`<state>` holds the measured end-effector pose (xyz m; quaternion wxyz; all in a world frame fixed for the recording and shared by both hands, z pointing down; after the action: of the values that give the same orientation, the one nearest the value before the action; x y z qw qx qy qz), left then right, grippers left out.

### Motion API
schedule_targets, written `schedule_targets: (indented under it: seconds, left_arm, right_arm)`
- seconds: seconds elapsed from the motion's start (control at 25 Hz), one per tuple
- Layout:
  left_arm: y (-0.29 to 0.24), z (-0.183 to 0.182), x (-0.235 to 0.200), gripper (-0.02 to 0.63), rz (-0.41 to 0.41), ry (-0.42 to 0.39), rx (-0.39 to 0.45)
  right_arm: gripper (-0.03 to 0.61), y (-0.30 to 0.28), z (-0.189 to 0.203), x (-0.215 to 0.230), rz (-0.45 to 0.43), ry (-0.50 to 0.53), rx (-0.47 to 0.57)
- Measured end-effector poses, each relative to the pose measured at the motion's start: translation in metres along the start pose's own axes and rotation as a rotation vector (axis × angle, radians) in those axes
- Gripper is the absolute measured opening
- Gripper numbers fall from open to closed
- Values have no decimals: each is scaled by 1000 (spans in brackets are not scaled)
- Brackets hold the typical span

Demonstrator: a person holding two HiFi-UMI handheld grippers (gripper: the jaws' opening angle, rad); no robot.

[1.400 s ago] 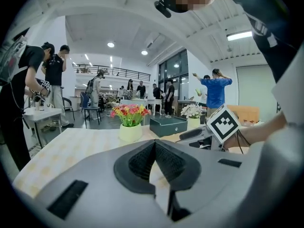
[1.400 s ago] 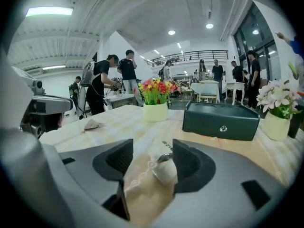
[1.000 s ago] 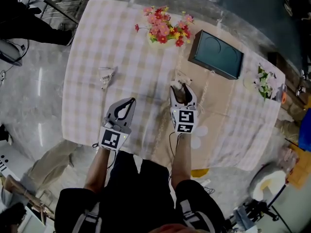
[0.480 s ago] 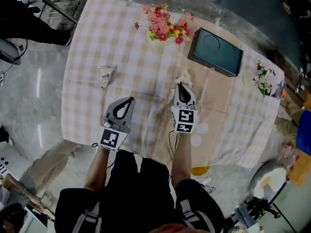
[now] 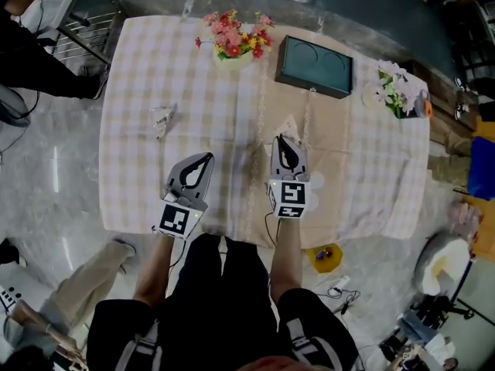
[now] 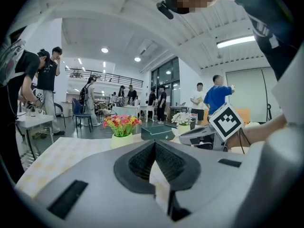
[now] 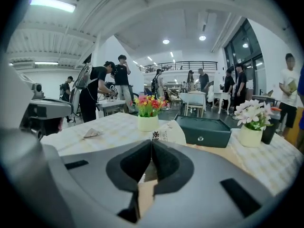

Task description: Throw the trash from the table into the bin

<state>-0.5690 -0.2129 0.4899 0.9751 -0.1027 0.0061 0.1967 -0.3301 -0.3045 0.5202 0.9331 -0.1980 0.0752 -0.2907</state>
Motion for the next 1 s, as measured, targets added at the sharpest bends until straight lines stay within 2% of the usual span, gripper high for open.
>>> schedule_targets:
  seconds: [0.2, 0.48, 1.0]
  left_arm:
    - [24, -9, 22, 3, 83, -38, 30]
    - [44, -10, 60, 3, 208, -70, 48]
    - [46, -14, 163, 3, 518, -117, 64]
  right_arm:
    - [12, 56, -2, -21, 63, -15, 55]
    - [12, 131, 15, -36, 182, -54, 94]
    - [12, 285, 58, -34, 489, -140, 104]
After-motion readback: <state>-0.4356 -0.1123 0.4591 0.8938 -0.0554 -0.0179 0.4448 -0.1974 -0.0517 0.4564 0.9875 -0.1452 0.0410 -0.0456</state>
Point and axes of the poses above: the fingertips, and each gripper's own axes: y backward along the fingers, x to its right, z out of its underside, the point moved 10 cm from there along y, backward along the fingers, and after that the axes turned 4 degrees about -z, right-handed, at the moved point
